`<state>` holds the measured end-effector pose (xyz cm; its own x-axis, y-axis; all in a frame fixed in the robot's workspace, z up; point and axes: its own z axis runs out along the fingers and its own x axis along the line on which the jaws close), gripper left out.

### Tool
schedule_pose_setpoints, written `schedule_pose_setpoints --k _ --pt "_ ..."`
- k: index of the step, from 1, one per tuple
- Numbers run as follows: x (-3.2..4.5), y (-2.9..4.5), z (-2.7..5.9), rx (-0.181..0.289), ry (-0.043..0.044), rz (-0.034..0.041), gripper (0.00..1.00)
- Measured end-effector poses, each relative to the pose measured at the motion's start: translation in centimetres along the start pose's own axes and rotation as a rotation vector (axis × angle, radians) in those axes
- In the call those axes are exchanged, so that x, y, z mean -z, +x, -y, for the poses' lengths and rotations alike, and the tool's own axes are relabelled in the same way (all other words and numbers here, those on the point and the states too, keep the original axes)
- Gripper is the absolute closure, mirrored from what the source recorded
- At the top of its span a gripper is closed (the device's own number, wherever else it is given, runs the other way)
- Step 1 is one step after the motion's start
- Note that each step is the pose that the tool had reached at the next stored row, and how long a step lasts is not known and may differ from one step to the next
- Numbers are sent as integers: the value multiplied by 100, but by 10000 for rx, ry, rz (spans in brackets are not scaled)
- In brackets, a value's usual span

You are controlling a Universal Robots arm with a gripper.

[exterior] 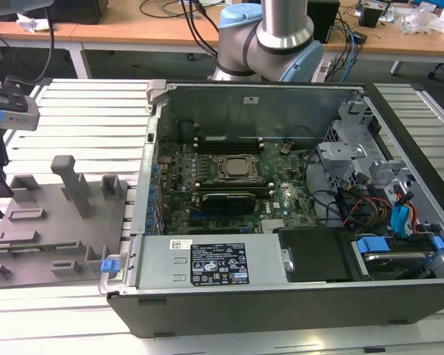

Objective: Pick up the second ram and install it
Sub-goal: 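Pick up the second ram and move it above second insertion slot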

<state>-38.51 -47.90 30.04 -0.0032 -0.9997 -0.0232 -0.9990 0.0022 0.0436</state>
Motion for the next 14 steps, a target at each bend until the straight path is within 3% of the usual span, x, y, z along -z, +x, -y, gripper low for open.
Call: schedule_pose_setpoints --k 14 --pt "-150 4 6 0 0 0 58"
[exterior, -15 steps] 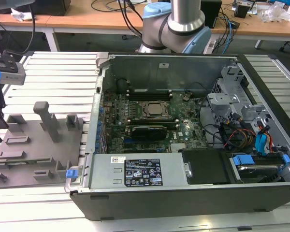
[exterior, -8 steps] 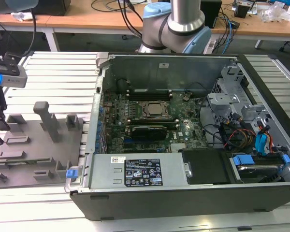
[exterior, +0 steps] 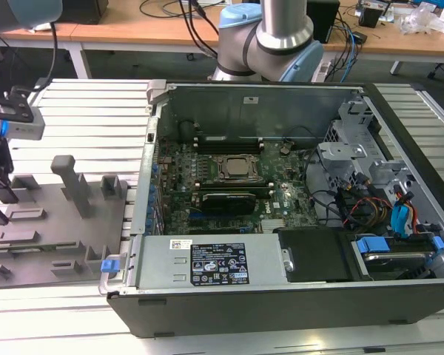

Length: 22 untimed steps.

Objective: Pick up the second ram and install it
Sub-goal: 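Pick up the second ram and move it above second insertion slot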

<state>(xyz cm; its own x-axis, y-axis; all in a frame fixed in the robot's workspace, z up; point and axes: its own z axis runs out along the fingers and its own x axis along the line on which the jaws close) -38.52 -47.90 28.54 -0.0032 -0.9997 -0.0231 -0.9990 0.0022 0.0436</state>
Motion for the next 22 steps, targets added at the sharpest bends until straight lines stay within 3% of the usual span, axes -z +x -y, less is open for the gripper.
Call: schedule_pose_setpoints --k 9,18,22 --pt "-73 30 4 0 1 1 58" --pt "-101 246 5 -1 0 -18 58" --pt "-109 285 5 -2 1 -28 58"
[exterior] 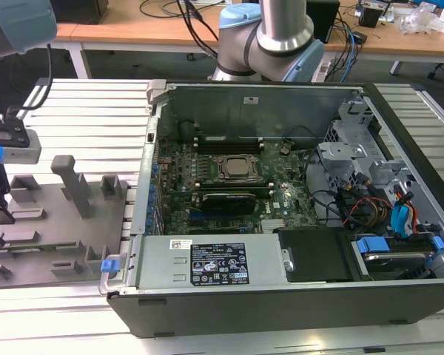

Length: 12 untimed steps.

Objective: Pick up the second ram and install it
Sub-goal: 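Pick up the second ram and move it above second insertion slot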

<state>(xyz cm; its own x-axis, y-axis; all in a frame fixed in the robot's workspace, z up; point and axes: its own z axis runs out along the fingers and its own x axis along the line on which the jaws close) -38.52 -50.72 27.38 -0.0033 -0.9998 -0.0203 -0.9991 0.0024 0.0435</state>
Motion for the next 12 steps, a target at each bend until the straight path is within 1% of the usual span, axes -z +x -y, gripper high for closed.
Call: schedule_pose_setpoints --k 4,8,10,12 --pt "-24 14 0 -1 -2 -1 58" --pt "-91 25 10 1 -1 10 58" --pt "-144 26 32 3 -1 10 58" --pt "-168 21 45 3 -2 10 58"
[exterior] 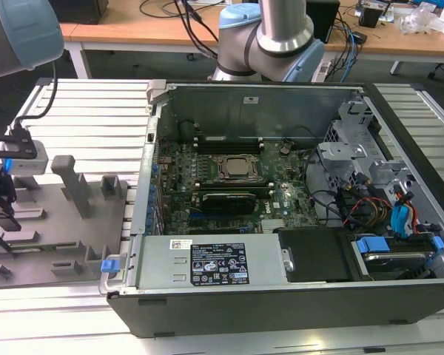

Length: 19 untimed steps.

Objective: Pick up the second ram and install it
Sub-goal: 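Pick up the second ram and move it above second insertion slot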

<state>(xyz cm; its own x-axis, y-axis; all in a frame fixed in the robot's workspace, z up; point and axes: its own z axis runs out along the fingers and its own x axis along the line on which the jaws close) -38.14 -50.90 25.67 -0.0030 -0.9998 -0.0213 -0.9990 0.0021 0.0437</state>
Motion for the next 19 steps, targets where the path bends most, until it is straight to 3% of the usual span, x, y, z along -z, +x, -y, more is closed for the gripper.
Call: schedule_pose_setpoints --k 4,12,15,19 --pt "-42 -36 51 1 1 0 58" --pt "-250 -64 73 5 0 -1 58" --pt "-386 -67 78 11 1 0 58" --pt "-485 -100 82 19 0 -1 58"
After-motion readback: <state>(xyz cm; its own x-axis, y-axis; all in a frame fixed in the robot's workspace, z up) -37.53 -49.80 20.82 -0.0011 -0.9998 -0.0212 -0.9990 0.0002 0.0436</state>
